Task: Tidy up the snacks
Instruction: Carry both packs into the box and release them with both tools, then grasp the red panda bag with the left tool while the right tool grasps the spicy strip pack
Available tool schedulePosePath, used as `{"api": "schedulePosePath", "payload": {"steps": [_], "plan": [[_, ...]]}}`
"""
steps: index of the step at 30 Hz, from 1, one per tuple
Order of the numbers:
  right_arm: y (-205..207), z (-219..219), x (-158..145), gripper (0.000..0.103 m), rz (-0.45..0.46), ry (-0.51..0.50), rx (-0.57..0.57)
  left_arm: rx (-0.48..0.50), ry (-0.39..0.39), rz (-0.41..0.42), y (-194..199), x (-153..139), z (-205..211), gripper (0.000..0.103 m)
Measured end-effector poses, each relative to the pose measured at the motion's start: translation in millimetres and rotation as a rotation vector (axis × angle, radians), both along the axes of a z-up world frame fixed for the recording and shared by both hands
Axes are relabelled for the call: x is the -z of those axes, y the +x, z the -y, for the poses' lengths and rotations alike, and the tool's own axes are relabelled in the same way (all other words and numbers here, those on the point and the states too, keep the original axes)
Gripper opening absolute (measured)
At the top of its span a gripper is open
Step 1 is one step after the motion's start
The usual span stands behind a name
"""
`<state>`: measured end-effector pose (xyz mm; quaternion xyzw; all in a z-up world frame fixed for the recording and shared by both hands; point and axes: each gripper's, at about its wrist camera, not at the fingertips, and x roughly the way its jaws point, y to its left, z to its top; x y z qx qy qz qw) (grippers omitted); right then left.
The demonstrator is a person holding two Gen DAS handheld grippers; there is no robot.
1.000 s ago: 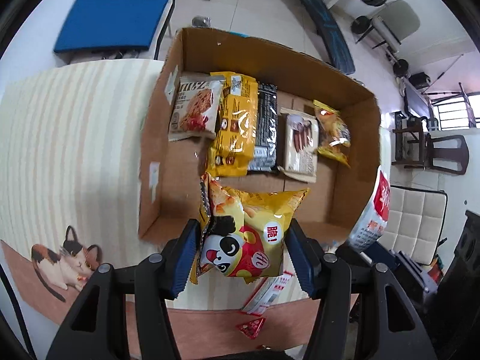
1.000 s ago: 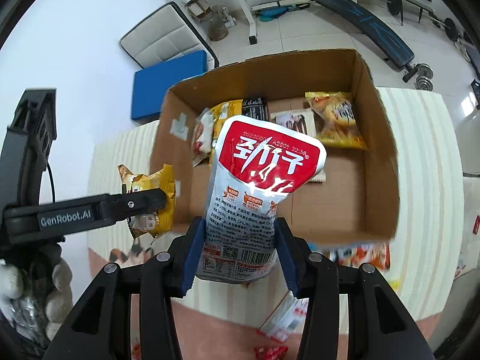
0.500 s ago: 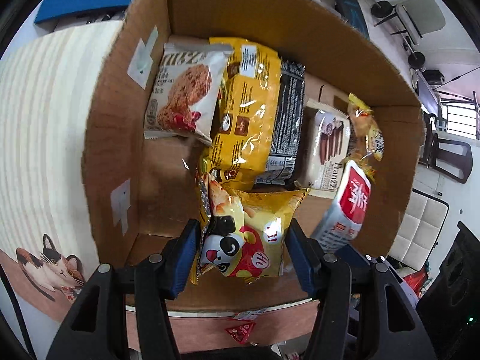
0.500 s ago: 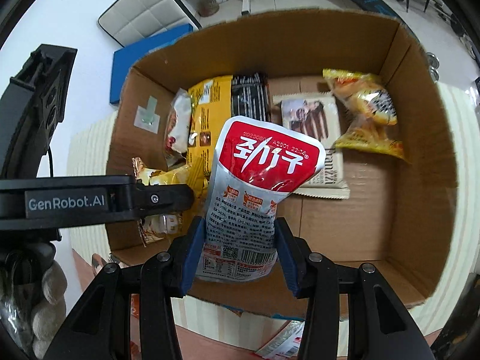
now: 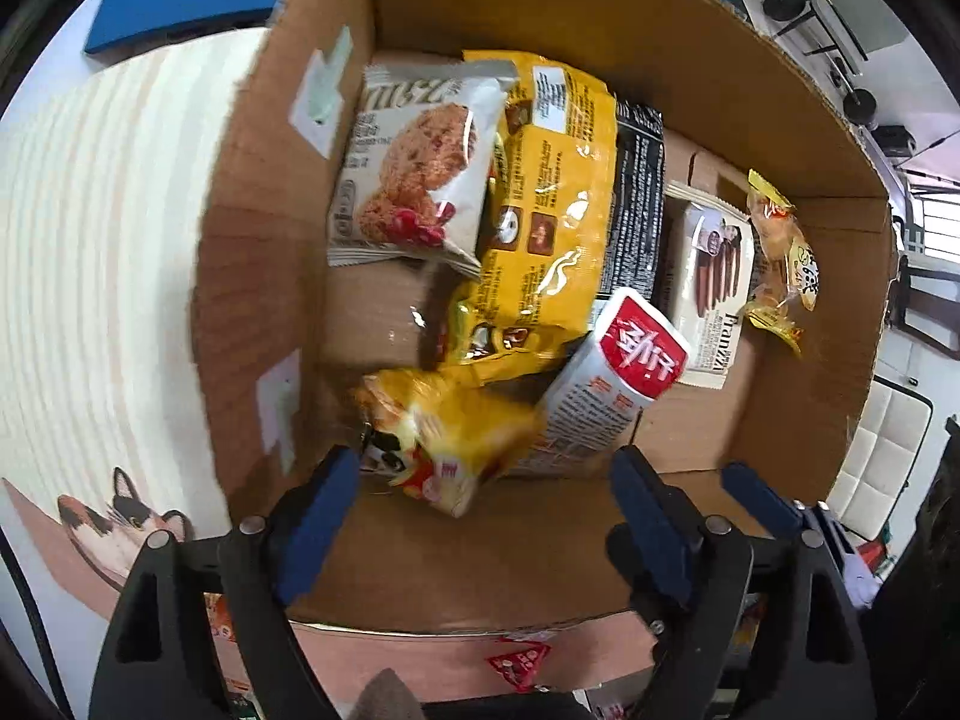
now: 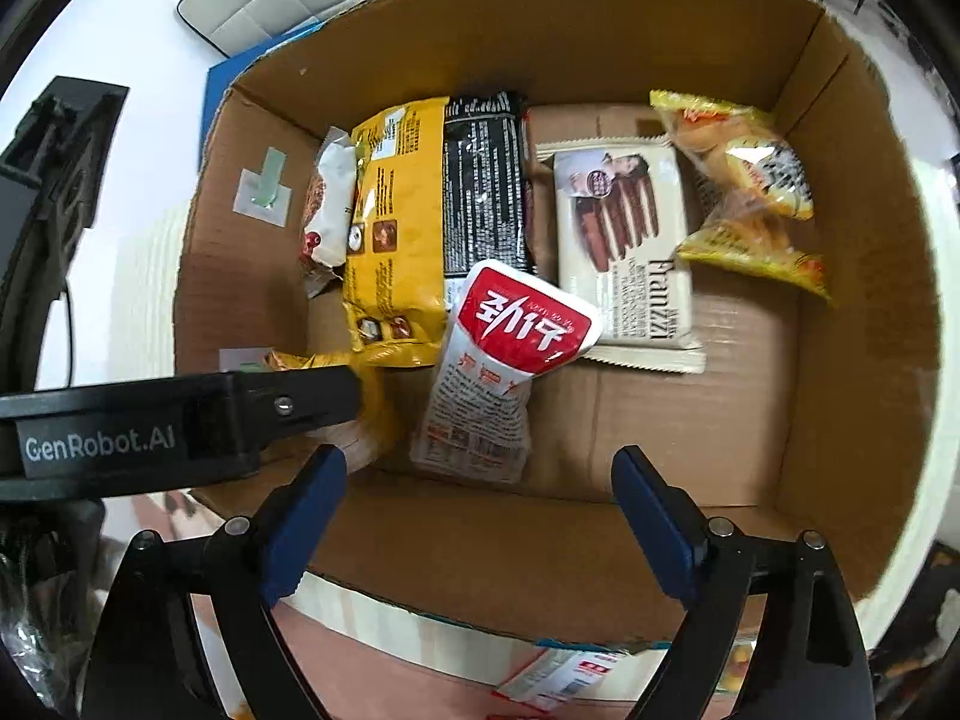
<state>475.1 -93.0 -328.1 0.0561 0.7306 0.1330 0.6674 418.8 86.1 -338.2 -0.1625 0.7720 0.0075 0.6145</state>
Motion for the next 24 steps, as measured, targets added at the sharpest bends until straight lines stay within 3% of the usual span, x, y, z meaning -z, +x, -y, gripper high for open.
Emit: {"api": "schedulePosePath", "payload": {"steps": [3, 8, 16, 19, 24], "plan": [[0, -1, -5, 0.092, 0.014, -0.023, 0.001, -0.003, -0.003, 0.023, -4, -8, -2, 0.091], [-5, 4, -22, 0.093, 0.065, -0.057, 0.013, 0.013, 0.025, 0.1, -12, -38, -5, 0.091], [-32, 21, -82, 0.093, 0.233, -0.065, 0.067, 0.084, 0.182, 0.409, -47, -129, -1, 0.091], [-48, 28, -105, 0.093, 0.279, -0.041, 0.093, 0.083, 0.223, 0.479, -72, -149, -1, 0.091], [-89, 36, -111, 0.093, 0.281, -0.016, 0.111, 0.016, 0.255, 0.513, -124, -149, -6, 0.091]]}}
